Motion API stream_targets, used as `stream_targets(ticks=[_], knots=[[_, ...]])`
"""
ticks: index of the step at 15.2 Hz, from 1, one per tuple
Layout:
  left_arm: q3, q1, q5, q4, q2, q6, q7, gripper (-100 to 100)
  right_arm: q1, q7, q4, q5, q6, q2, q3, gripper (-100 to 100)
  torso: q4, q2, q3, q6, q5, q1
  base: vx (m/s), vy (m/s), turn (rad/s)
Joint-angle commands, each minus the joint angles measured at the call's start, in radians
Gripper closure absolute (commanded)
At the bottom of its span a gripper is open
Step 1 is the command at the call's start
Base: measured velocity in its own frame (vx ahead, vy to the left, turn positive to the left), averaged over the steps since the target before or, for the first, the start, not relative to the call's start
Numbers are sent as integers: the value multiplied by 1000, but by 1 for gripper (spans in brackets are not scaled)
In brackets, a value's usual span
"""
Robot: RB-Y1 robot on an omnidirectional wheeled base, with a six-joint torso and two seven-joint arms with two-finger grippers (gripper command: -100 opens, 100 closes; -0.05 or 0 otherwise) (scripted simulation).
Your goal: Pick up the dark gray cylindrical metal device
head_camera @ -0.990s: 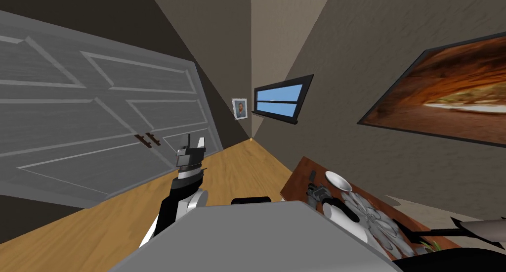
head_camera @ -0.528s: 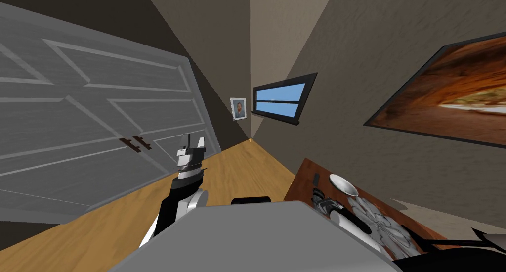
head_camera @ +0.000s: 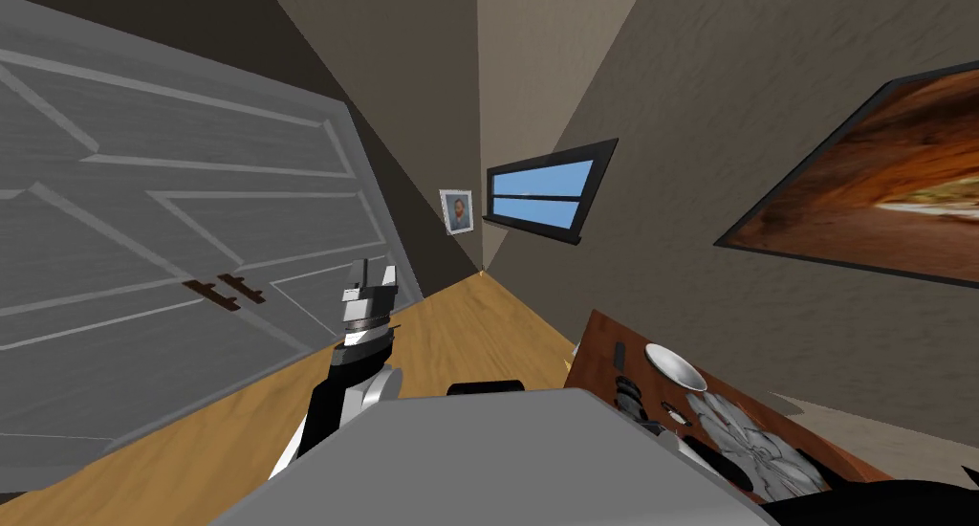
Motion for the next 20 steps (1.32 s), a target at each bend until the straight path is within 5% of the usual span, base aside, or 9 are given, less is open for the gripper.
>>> stream_targets(ticks=[1, 20], knots=[[0, 0, 0, 0, 0, 0, 0, 0, 0, -36, 42, -15, 50, -3, -29, -100, 0, 0, 0, 0, 0, 0, 120, 11, -64], [0, 0, 0, 0, 0, 0, 0, 0, 5, -195, 348, -156, 258, -41, -158, -100, 1, 5, 3, 0, -1, -4, 99, -9, -62]])
